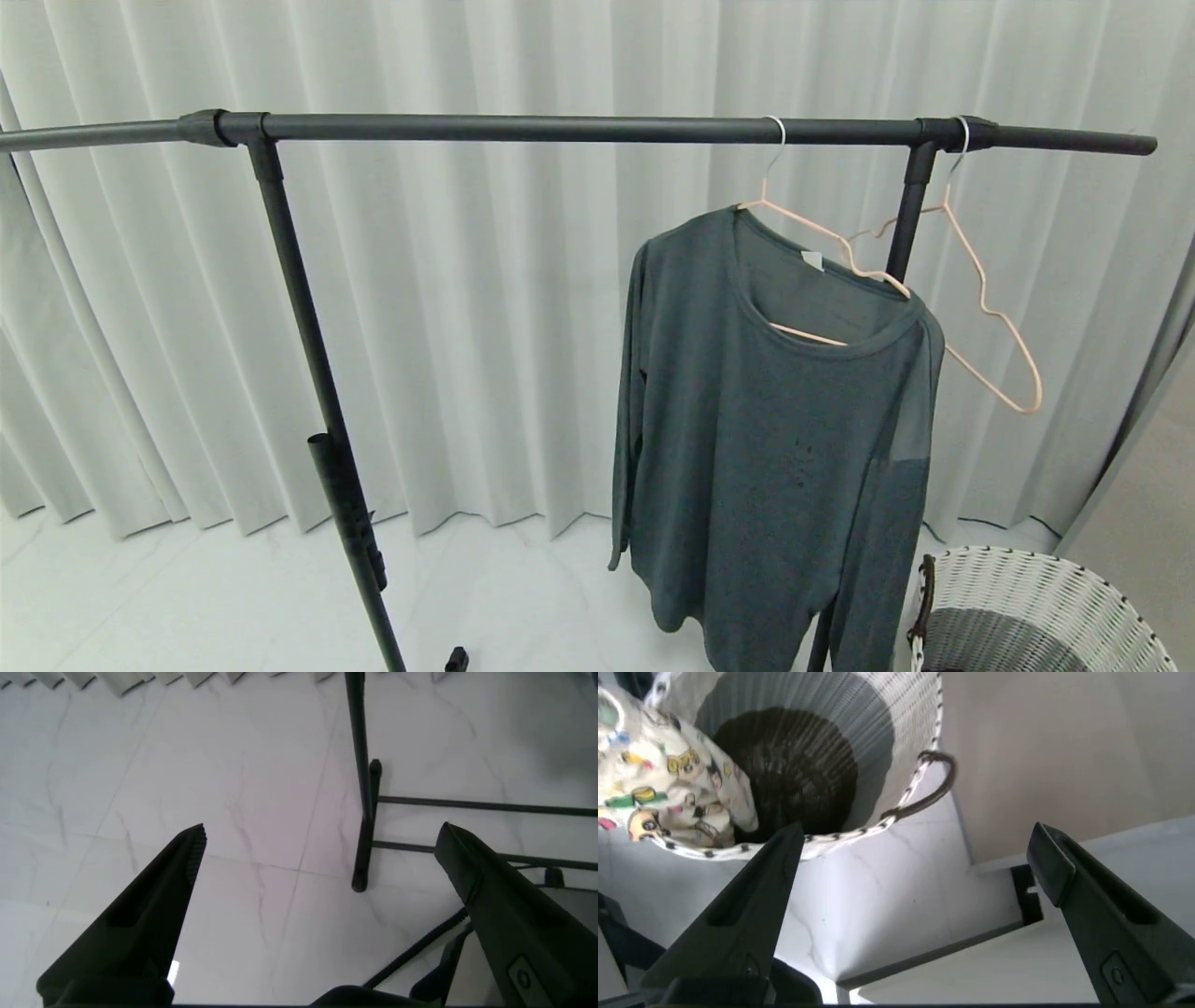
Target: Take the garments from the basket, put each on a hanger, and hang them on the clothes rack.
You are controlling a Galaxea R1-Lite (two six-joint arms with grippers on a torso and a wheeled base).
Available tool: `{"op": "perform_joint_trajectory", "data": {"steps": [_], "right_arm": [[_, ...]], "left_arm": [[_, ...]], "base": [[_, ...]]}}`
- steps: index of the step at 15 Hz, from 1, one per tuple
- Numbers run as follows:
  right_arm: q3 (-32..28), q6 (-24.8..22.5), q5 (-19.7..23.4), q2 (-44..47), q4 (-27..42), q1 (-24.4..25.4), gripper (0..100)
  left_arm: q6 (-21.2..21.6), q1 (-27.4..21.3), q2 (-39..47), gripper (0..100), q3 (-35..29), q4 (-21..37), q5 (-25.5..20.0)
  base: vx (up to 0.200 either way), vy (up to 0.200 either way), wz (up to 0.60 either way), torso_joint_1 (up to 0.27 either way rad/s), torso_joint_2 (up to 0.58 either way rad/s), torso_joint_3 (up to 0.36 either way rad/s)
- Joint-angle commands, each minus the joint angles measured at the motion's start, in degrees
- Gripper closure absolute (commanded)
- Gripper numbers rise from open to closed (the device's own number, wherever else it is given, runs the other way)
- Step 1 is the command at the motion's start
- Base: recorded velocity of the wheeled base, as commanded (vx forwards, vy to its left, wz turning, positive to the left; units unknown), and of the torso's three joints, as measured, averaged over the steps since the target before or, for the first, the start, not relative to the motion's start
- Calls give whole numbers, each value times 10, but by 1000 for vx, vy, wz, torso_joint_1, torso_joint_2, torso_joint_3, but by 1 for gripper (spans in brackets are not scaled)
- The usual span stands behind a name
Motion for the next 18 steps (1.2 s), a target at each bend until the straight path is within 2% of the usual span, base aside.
{"op": "perform_joint_trajectory", "data": {"steps": [1, 7, 11, 12, 13, 14, 15, 17, 18], "right_arm": [[0, 0, 0, 4, 0, 1, 0], [0, 0, 5, 14, -1, 15, 0], [0, 5, 14, 3, -1, 102, 0], [0, 16, 38, 4, -1, 109, 0], [0, 23, 84, 4, 0, 108, 0], [0, 23, 89, 4, 0, 107, 0], [-22, 22, 162, 41, 3, 105, 0], [-75, 12, 180, 159, -10, 108, 0], [-86, 0, 183, 217, -38, 112, 0]], "left_arm": [[0, 0, 2, 0, 0, 0, 0], [0, 0, 2, 0, 0, 0, 0], [0, 0, 6, 0, 0, 0, 0], [0, 0, 6, 0, 0, 0, 0], [0, 0, 6, 0, 0, 0, 0], [0, 0, 6, 0, 0, 0, 0], [0, 0, 5, 0, 0, 0, 0], [0, 0, 3, 0, 0, 0, 0], [0, 0, 3, 0, 0, 0, 0]], "base": [[0, 0, 0, -227, 481, 242], [0, 0, 0, -222, 430, 203], [0, 0, 0, -75, 205, 85], [0, 0, 0, 0, 0, 0], [0, 0, 0, 0, 0, 0], [0, 0, 0, 0, 0, 0], [0, 0, 0, 0, 0, 0], [0, 0, 0, 0, 0, 0], [0, 0, 0, 0, 0, 0]]}}
